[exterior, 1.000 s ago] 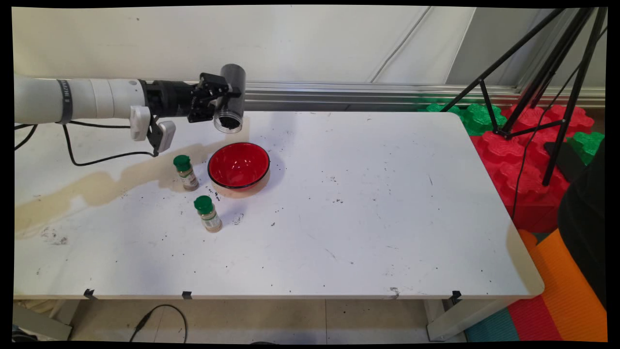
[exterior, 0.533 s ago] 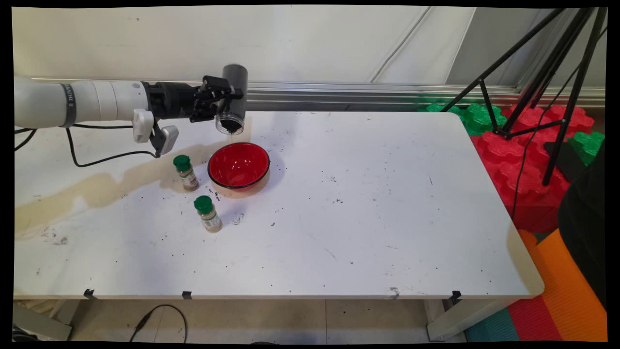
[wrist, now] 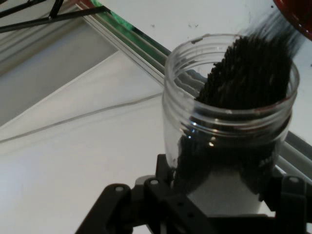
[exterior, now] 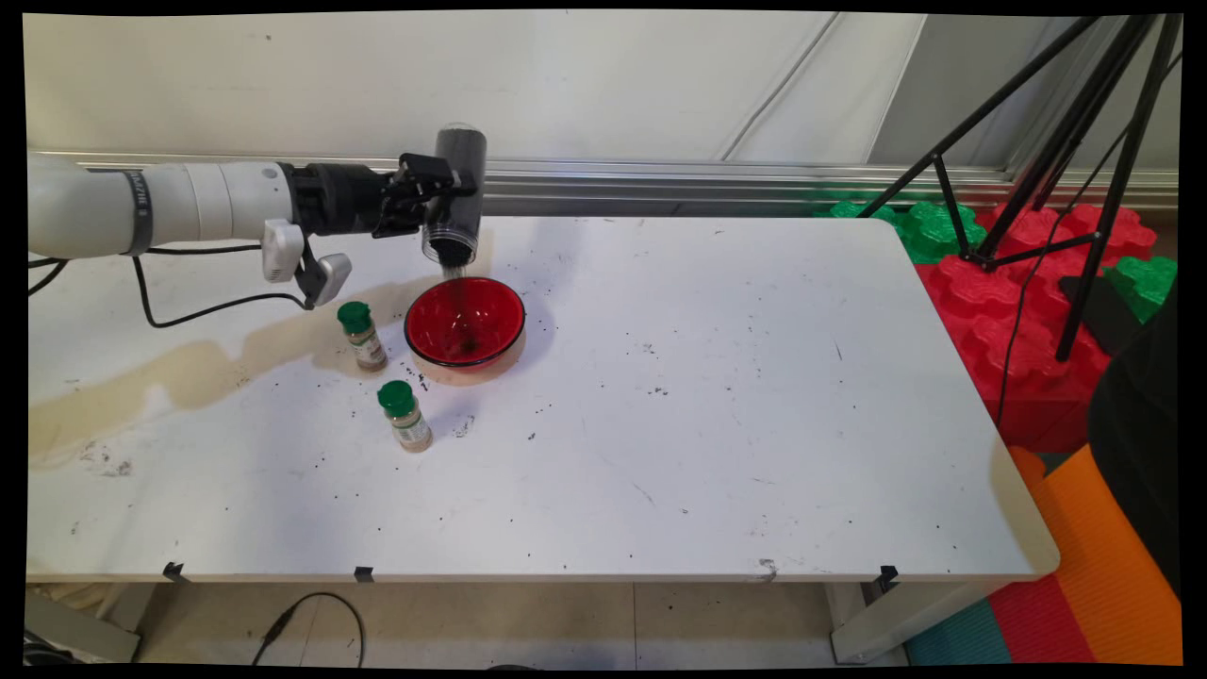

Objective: Pour the black seasoning powder in the red bowl

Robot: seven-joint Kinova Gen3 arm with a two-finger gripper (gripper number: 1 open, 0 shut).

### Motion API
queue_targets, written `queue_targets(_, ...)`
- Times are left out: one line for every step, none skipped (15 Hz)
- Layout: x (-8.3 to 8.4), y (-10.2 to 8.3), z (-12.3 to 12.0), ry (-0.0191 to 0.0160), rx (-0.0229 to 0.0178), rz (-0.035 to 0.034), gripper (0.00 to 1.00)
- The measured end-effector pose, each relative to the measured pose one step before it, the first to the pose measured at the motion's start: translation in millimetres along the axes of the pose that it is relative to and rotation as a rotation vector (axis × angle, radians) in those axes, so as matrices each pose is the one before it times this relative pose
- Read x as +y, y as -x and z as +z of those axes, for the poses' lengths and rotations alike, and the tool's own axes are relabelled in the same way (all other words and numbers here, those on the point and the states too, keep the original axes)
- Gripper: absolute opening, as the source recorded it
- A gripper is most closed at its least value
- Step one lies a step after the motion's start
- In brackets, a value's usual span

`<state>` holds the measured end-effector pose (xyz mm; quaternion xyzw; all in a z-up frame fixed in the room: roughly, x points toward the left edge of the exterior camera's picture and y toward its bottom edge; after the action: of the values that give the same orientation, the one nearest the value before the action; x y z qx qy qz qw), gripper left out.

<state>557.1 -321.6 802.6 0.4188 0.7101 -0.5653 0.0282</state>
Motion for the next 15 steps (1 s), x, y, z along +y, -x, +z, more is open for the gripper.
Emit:
queue_targets(-0.14, -0.71, 0.04, -0.00055, -0.00038, 0.00577, 0.0)
queue_targets(-0.12, -1.05, -0.03, -0.00054, -0.00029, 0.008, 0.0)
queue_targets(-0.09, -0.59, -0.06, -0.00045, -0.00026, 0.00379, 0.0)
queue_targets(-0.18, -0.87, 0.0, -0.00068, -0.00019, 0.00621, 0.0)
queue_targets(-0.18, -0.71, -0.02, -0.00067, -0.00031, 0.005, 0.0)
queue_targets(-0.05, -0.55, -0.01, -0.00038, -0.00016, 0.00328, 0.0)
queue_targets(-0.01, -0.66, -0.01, -0.00035, -0.00012, 0.0036, 0.0)
queue_targets(-0.15, -0.84, -0.04, -0.00033, -0.00023, 0.00518, 0.0)
queue_targets(-0.09, -0.53, 0.01, -0.00016, -0.00036, 0.00295, 0.0)
queue_targets(-0.19, -0.63, 0.07, -0.00033, -0.00027, 0.00351, 0.0)
queue_targets(-0.13, -0.64, 0.1, -0.00012, -0.00028, 0.00295, 0.0)
queue_targets(-0.14, -0.44, 0.14, -0.00018, -0.00011, 0.0023, 0.0)
queue_targets(-0.11, -0.44, 0.07, -0.00019, -0.00021, 0.00218, 0.0)
queue_targets(-0.1, -0.5, -0.04, -0.00015, -0.00033, 0.00186, 0.0)
queue_targets(-0.15, -0.44, 0.07, -0.00016, -0.00027, 0.00187, 0.0)
